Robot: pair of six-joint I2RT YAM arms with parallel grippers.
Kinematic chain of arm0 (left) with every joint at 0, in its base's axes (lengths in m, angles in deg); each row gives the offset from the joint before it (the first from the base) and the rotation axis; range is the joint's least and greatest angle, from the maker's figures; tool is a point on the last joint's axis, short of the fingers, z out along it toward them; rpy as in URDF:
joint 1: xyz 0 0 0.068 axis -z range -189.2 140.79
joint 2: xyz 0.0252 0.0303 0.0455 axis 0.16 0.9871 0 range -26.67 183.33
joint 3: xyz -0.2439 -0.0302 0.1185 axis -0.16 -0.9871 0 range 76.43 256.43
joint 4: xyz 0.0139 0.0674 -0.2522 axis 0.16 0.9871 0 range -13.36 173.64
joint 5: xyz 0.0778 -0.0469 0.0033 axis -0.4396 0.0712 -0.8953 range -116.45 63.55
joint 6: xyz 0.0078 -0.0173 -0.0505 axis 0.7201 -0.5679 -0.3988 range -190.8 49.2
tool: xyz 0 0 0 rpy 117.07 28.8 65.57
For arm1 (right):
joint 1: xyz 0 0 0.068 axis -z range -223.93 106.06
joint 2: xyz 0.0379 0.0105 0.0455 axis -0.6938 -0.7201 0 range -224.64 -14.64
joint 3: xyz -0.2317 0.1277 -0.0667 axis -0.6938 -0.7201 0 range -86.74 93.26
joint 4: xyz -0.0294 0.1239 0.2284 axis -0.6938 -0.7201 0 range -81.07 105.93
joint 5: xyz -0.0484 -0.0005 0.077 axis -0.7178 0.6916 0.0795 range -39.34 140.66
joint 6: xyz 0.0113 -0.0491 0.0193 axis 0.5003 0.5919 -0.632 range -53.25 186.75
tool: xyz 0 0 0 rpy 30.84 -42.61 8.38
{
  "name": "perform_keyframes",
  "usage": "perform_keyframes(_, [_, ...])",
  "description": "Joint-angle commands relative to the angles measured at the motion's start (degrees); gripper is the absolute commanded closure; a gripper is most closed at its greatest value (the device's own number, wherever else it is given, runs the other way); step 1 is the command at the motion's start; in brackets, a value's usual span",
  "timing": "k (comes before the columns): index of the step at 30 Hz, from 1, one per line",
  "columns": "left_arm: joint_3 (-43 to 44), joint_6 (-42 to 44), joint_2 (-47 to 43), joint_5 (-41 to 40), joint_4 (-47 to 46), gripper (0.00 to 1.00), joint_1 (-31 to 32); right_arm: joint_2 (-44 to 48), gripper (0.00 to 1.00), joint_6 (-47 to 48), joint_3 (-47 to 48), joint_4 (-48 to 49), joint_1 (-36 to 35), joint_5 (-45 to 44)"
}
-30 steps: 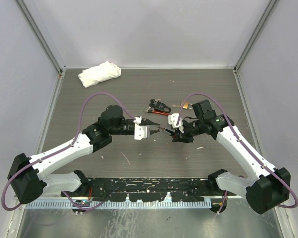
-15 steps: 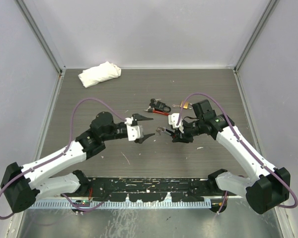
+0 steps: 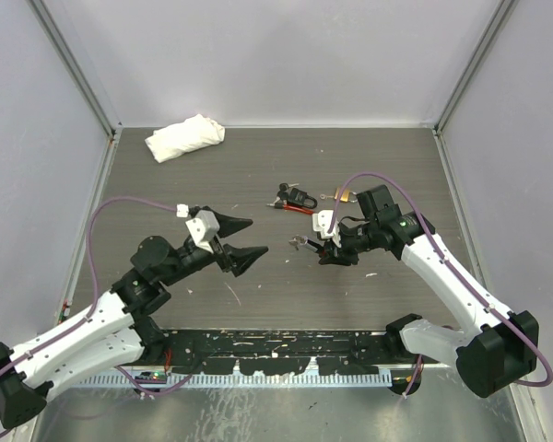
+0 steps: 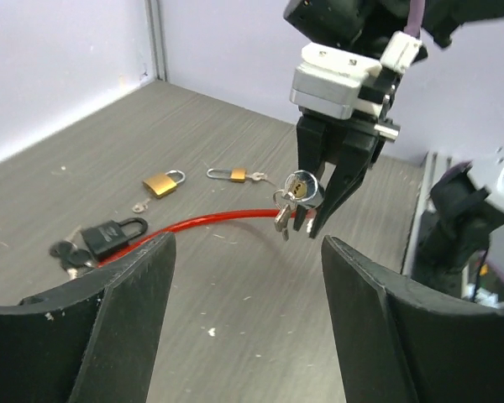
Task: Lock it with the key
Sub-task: Adjust the key in the lock.
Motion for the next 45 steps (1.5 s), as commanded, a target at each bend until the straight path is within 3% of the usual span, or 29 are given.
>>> perform_keyframes(1, [-0.23, -16.68, -3.55, -6.29, -0.48, 0.28, -0.19, 0.54, 0.99, 0.63, 2.36, 2.31, 0.04, 1.83])
perform_keyframes(13, [1.56, -34.89, -0.39, -4.53, 1.18, 0.27, -0.23, 0.58, 0.99, 0.63, 1.96, 2.58, 0.04, 1.33])
perform_keyframes(45, [3.05, -55.02, 0.12, -5.99, 2.97, 0.31, -0.21, -0.37, 0.99, 0.71, 1.76, 3.27, 0.03, 0.87])
